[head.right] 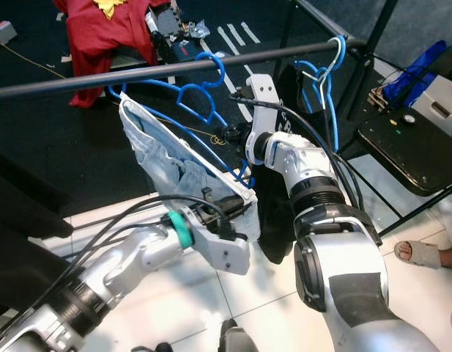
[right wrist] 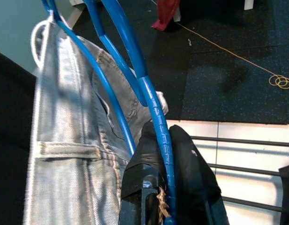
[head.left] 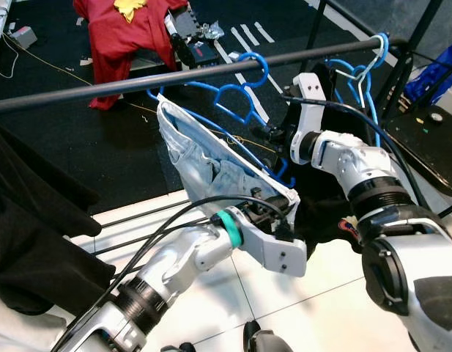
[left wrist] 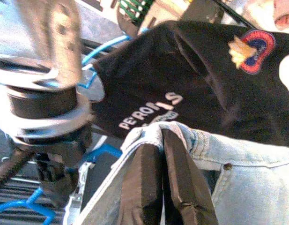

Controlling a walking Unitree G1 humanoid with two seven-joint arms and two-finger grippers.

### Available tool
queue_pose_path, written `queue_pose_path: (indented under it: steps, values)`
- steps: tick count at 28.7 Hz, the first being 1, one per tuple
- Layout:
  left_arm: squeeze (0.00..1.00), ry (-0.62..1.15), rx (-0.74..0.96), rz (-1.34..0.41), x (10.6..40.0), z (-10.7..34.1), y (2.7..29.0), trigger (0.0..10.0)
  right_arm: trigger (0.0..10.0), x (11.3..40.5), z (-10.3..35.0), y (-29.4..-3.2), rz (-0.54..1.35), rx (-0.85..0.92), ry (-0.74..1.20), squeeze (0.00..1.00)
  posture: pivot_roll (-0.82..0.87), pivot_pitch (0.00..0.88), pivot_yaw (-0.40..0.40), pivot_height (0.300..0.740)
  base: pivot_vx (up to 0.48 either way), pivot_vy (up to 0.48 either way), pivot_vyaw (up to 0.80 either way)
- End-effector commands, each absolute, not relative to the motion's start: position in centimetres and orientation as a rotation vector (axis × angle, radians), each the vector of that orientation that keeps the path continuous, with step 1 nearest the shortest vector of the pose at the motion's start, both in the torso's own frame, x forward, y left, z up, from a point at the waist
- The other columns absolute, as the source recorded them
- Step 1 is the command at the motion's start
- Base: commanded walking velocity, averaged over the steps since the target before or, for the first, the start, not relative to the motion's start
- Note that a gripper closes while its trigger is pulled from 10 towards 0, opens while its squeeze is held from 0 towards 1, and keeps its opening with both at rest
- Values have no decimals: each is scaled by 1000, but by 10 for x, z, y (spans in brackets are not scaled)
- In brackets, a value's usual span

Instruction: Hang hanger

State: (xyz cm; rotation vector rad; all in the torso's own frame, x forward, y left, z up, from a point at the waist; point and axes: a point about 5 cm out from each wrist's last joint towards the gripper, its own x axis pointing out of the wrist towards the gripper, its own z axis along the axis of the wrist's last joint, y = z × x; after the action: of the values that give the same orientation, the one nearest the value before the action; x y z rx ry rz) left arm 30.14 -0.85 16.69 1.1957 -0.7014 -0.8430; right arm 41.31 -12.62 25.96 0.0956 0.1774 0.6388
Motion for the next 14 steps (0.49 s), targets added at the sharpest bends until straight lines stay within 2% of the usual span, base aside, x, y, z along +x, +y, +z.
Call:
queue_pose_path:
  steps: [1,5,10,14]
  values:
    - [0,-802,1256,-1005,276,154,-41,10000,10000,414,265,-114,650,124,152,0,-191,196,58,740,0,0,0]
    - [0,-800,1413,-1010,288,148,-33,10000,10000,415,264,-113,647,123,156,0,-186,194,55,740,0,0,0]
    - [0,-795,1453,-996,295,149,-25,10000,10000,415,267,-110,646,129,147,0,-178,193,55,740,0,0,0]
    - [0,-802,1433,-978,296,151,-29,10000,10000,417,268,-106,637,142,137,0,-168,193,53,740,0,0,0]
